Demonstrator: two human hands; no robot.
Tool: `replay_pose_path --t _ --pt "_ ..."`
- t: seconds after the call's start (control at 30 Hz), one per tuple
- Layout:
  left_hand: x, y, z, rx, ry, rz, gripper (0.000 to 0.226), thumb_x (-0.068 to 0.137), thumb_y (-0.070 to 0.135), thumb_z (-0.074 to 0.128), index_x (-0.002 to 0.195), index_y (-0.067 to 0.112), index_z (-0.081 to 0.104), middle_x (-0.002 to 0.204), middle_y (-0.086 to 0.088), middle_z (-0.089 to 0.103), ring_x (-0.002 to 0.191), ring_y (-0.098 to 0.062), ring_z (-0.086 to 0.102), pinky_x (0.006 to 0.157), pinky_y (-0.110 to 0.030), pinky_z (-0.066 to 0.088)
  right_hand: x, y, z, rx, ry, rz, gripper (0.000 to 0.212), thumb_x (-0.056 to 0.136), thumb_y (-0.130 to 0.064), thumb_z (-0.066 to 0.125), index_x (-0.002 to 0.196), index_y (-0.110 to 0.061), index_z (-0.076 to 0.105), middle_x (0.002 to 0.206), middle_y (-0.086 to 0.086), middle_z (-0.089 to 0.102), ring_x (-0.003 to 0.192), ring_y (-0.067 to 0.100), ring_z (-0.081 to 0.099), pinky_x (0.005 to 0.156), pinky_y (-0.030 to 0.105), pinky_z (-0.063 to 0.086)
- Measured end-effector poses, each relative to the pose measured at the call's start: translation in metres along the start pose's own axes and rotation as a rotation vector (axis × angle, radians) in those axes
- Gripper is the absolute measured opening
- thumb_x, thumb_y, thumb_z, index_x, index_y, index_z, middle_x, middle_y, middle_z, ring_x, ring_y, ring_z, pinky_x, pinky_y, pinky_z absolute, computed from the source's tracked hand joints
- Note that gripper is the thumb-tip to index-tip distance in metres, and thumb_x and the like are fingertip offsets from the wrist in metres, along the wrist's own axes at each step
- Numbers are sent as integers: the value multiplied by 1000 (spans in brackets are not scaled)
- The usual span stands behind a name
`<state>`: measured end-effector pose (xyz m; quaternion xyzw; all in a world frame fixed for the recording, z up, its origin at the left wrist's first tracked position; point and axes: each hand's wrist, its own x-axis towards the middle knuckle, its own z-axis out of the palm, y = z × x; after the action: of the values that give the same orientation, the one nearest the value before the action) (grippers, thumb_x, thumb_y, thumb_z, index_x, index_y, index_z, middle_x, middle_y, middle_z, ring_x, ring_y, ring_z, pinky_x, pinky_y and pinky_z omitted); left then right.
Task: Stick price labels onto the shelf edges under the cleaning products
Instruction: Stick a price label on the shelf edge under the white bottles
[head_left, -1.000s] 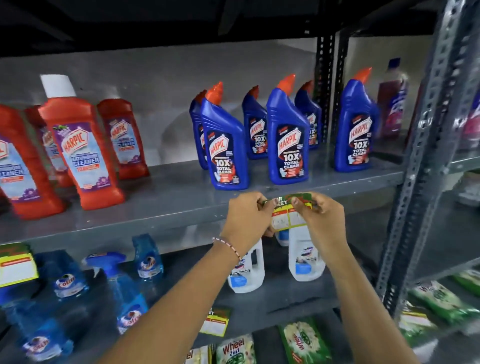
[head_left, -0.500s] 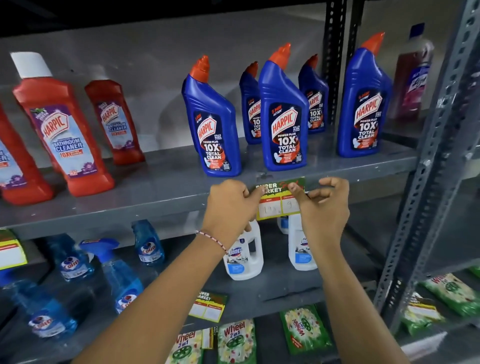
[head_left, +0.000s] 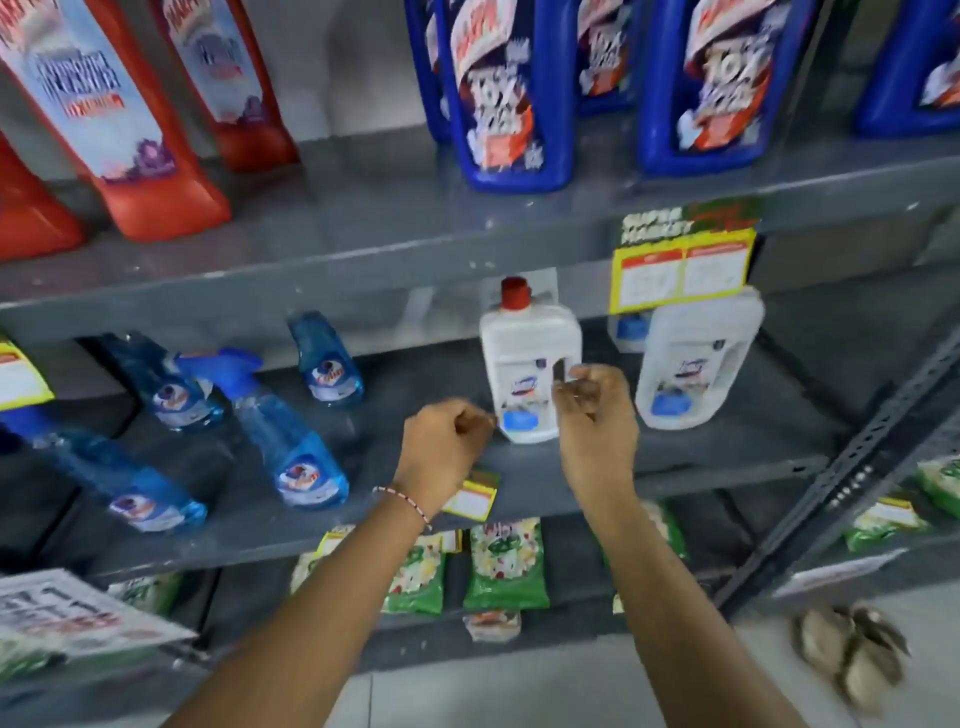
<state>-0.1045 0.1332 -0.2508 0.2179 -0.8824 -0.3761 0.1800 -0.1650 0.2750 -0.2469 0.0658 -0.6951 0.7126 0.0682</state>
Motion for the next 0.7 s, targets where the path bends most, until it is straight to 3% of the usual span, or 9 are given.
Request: replay_pose_path --t 0.03,0.1,0.17,0.27,0.33,0.4,0.5,0.6,0.7 --pt "3 -21 2 7 -10 -39 6 82 14 70 79 13 75 82 -8 78 72 -8 70 71 -14 53 -5 13 11 -71 -58 25 15 87 -7 64 98 -15 59 86 -6 65 72 -5 60 66 8 44" --pt "7 -57 7 57 -49 -115 17 81 13 70 98 13 75 100 -9 77 95 -18 72 87 -23 51 -14 42 30 -234 -196 114 16 88 -9 65 102 -14 63 95 0 69 82 10 63 70 18 46" --pt "10 -83 12 133 -114 -172 32 83 15 69 114 12 69 117 -10 72 111 -24 66 91 -22 42 -20 75 46 -362 -337 211 22 87 -13 67 109 -14 63 107 5 69 92 18 64 76 27 49" --pt "19 -111 25 72 -190 -303 48 84 15 66 131 15 57 133 -8 63 124 -24 57 104 -28 41 -24 114 66 -622 -486 217 43 81 -28 73 119 -16 58 120 10 63 109 29 59 90 43 51" --pt "27 -123 33 -30 -156 -361 47 83 12 63 130 15 58 129 -7 65 121 -22 58 102 -28 45 -24 125 75 -806 -541 178 57 78 -33 75 129 -20 52 131 9 57 121 34 50 100 49 42" --pt "35 -131 38 -129 -112 -383 38 85 9 64 123 10 63 116 -11 71 108 -19 64 89 -25 48 -22 128 81 -839 -562 170 61 76 -32 76 132 -25 52 134 5 56 126 31 46 103 48 31" --pt "37 -140 39 -201 -95 -361 23 85 3 67 107 3 72 103 -13 74 87 -15 67 80 -27 54 -22 128 86 -841 -554 162 45 77 -31 75 120 -31 63 123 0 66 121 27 52 103 48 25" --pt "28 -141 33 -280 -84 -373 18 83 -1 68 99 -1 74 92 -14 73 64 -1 62 73 -26 51 -25 131 82 -770 -511 127 18 85 -33 67 103 -32 71 106 -7 73 109 19 58 92 40 23" --pt "11 -135 30 -315 -100 -359 15 81 2 71 96 4 75 87 -7 74 71 -8 66 76 -25 55 -27 132 68 -641 -555 145 11 87 -33 66 96 -31 73 98 -11 75 97 13 63 95 38 37"
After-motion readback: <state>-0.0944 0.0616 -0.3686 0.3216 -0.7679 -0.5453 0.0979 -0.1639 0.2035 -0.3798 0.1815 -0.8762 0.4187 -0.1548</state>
